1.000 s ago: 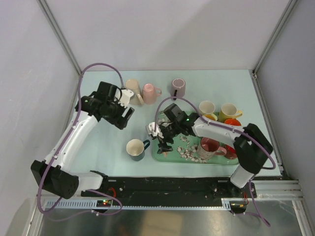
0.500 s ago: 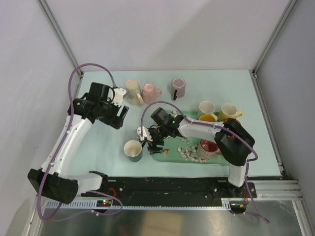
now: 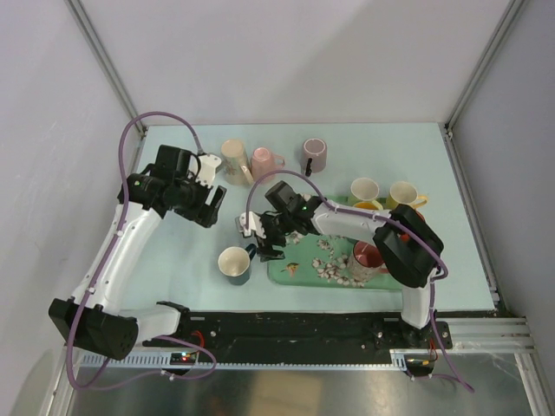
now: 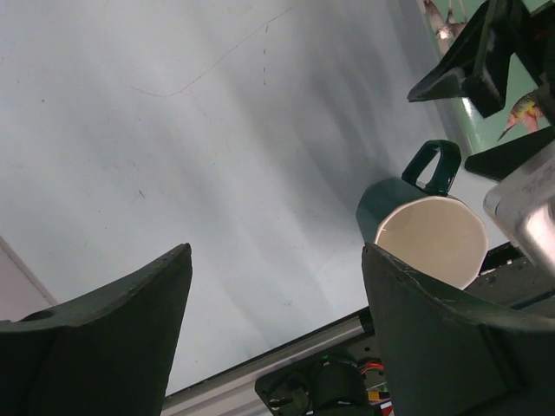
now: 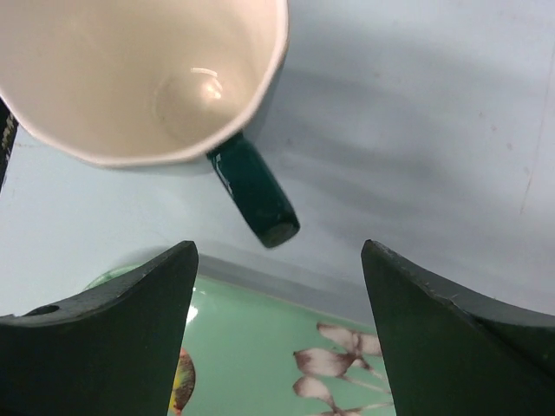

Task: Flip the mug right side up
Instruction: Pick up the cup at the center of the board.

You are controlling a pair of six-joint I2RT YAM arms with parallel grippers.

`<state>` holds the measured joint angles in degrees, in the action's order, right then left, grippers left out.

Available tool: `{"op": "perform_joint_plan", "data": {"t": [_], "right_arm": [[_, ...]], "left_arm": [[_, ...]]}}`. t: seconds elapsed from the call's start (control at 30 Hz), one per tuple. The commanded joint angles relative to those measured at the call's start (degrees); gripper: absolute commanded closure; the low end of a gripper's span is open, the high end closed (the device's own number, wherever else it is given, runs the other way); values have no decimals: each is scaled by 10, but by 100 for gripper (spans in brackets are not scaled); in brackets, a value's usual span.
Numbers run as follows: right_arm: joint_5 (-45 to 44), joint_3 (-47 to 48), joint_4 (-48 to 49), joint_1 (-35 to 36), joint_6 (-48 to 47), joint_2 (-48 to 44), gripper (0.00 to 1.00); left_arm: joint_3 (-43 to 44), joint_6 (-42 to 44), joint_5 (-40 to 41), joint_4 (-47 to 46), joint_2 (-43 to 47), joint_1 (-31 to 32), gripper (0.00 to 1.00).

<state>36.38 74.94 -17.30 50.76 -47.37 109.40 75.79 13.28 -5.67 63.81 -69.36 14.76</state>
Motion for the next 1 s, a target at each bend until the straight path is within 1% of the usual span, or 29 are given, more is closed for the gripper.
{"op": "perform_joint_plan", "data": {"t": [0.0,0.07,0.2,0.37,0.43,0.57,0.67,0.83,0.93,0.97], "right_arm": [[15,38,9,26,-32,11,18],[20,43,0,37,-46,13,17],[24,49,-28,52,-65,14,20],[13,31,-65,55,-81,-3,27],[9,21,-68,55,-76,-13,32],[-4,6,-52,58,-52,-21,43],[-29,1,-26,63,-28,-17,57],[-69,1,29,68,10,-9,77],[-76,0,43,65,26,-14,93],[-77,0,44,65,29,-19,97]], "left_arm": [[6,-15,-19,1,13,-5,18],[6,-15,-20,1,13,-6,18],[5,-17,-23,1,15,-8,18],[12,-21,-36,0,9,-10,18],[15,-22,-39,0,5,-10,19],[20,-23,-48,0,-3,-9,20],[24,-24,-52,1,-6,-9,20],[20,-24,-53,0,-2,-10,20],[15,-21,-53,0,3,-9,20],[14,-21,-53,1,4,-10,21]]}}
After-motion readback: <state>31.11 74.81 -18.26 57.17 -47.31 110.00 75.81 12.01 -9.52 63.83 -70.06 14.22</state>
